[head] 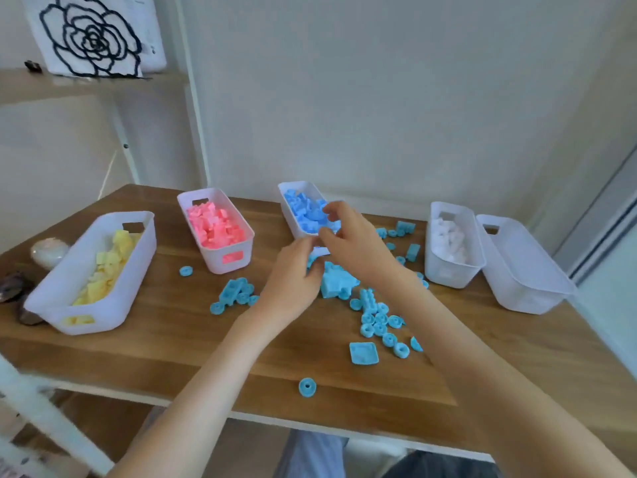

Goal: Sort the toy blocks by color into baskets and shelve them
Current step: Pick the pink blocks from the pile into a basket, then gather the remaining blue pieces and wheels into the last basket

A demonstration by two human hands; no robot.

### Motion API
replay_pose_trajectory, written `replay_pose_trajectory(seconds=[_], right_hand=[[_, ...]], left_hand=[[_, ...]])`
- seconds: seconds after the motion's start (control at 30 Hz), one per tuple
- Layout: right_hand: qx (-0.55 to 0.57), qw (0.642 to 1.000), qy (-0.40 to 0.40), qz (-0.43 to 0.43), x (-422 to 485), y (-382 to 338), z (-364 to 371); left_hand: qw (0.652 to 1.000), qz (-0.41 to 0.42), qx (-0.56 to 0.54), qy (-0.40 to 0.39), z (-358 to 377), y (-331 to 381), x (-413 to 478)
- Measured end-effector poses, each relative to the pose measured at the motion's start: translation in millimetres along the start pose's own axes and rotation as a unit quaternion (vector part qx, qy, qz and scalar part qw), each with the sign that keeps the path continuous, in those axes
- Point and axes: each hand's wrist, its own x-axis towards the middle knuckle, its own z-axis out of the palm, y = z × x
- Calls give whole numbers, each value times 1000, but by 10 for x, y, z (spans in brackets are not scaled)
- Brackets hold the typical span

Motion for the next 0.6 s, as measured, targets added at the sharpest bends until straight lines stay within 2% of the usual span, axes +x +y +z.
replay_pose_trajectory(seconds=[0.17,0.27,0.4,0.5,0.6], right_hand=[[-31,994,66,77,-296,543,-593],[-45,987,101,116,-481,832,-892],[-214,944,155,199,-723,1252,-1319],[-269,914,127,277,-887,1521,-1511],[-277,899,91,326,-1026,1692,-1533]], left_hand=[[986,56,-70,-139,520,554,76],[973,72,-60,-211,793,821,93],[958,125,-26,-257,1071,1059,27],[951,141,-23,-275,1201,1143,-81],[945,144,-7,-294,1324,1162,-194]])
